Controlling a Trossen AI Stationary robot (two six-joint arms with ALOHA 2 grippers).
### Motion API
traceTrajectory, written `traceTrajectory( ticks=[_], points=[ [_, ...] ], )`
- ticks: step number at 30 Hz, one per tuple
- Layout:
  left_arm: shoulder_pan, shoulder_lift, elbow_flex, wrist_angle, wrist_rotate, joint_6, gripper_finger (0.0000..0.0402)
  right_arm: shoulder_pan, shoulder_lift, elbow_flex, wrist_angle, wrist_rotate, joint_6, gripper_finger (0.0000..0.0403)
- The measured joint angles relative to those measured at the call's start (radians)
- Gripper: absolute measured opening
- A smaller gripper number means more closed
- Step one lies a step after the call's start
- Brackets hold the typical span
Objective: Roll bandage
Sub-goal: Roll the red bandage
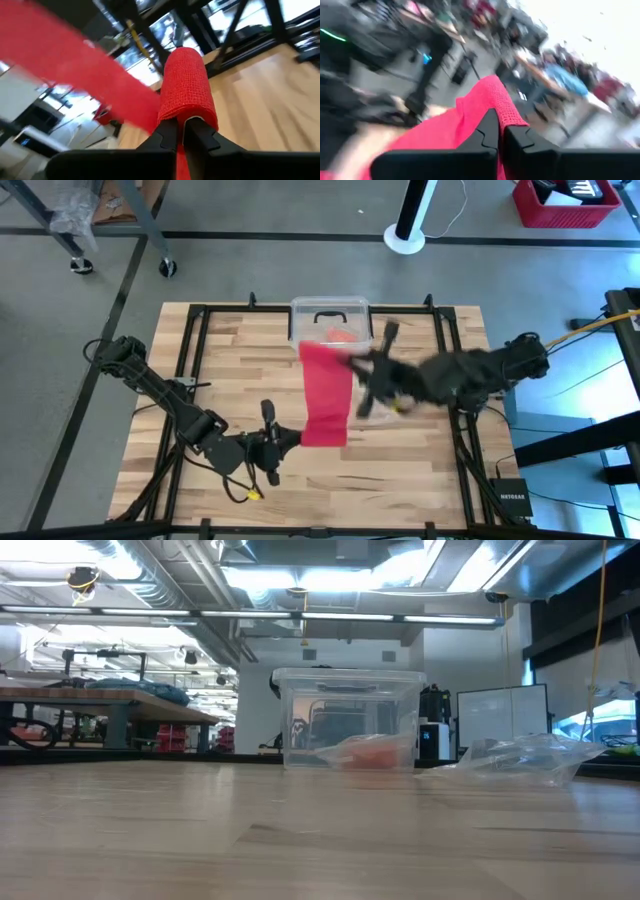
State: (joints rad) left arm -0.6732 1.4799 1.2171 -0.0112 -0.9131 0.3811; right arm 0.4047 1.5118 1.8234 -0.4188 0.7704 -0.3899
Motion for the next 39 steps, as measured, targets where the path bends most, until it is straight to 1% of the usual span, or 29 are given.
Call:
traceTrajectory(
  ticks=[2,6,9,13,16,19,23,24,26,28,33,36,39],
  points=[
    [-0.016,0.000,0.000,0.018,0.007,0.024,0.0004,-0.077,-0.012,-0.004,-0.080,-0.016,0.074,0.0009],
    [-0.070,0.000,0.000,0.117,-0.025,0.135,0.0004,-0.217,-0.019,-0.052,-0.219,-0.124,0.224,0.0012],
    [-0.116,0.000,0.005,0.163,-0.060,0.210,0.0004,-0.276,-0.017,-0.135,-0.229,-0.210,0.285,0.0013],
    [-0.173,0.000,0.039,0.165,-0.167,0.252,0.0004,-0.315,-0.017,-0.246,-0.198,-0.276,0.332,0.0013],
    [-0.203,0.000,0.055,0.167,-0.224,0.261,0.0004,-0.316,-0.017,-0.325,-0.156,-0.292,0.362,0.0014],
    [-0.212,0.000,0.059,0.166,-0.230,0.265,0.0004,-0.314,-0.011,-0.385,-0.154,-0.292,0.373,0.0014],
    [-0.202,0.000,0.060,0.163,-0.232,0.266,0.0004,-0.314,-0.001,-0.424,-0.163,-0.283,0.491,0.0016],
    [-0.199,0.000,0.060,0.159,-0.232,0.260,0.0004,-0.318,-0.001,-0.424,-0.162,-0.287,0.497,0.0020],
    [-0.192,0.000,0.060,0.157,-0.233,0.252,0.0004,-0.320,-0.001,-0.417,-0.185,-0.313,0.508,0.0036],
    [-0.189,0.000,0.060,0.153,-0.233,0.250,0.0004,-0.320,0.000,-0.393,-0.221,-0.348,0.522,0.0064],
    [-0.189,0.000,0.060,0.148,-0.233,0.236,0.0004,-0.320,-0.002,-0.268,-0.426,-0.484,0.546,0.0147],
    [-0.189,0.000,0.060,0.148,-0.233,0.231,0.0004,-0.318,-0.005,-0.184,-0.552,-0.501,0.583,0.0182],
    [-0.189,0.000,0.060,0.149,-0.233,0.226,0.0004,-0.300,-0.006,-0.141,-0.620,-0.491,0.618,0.0203]
  ],
)
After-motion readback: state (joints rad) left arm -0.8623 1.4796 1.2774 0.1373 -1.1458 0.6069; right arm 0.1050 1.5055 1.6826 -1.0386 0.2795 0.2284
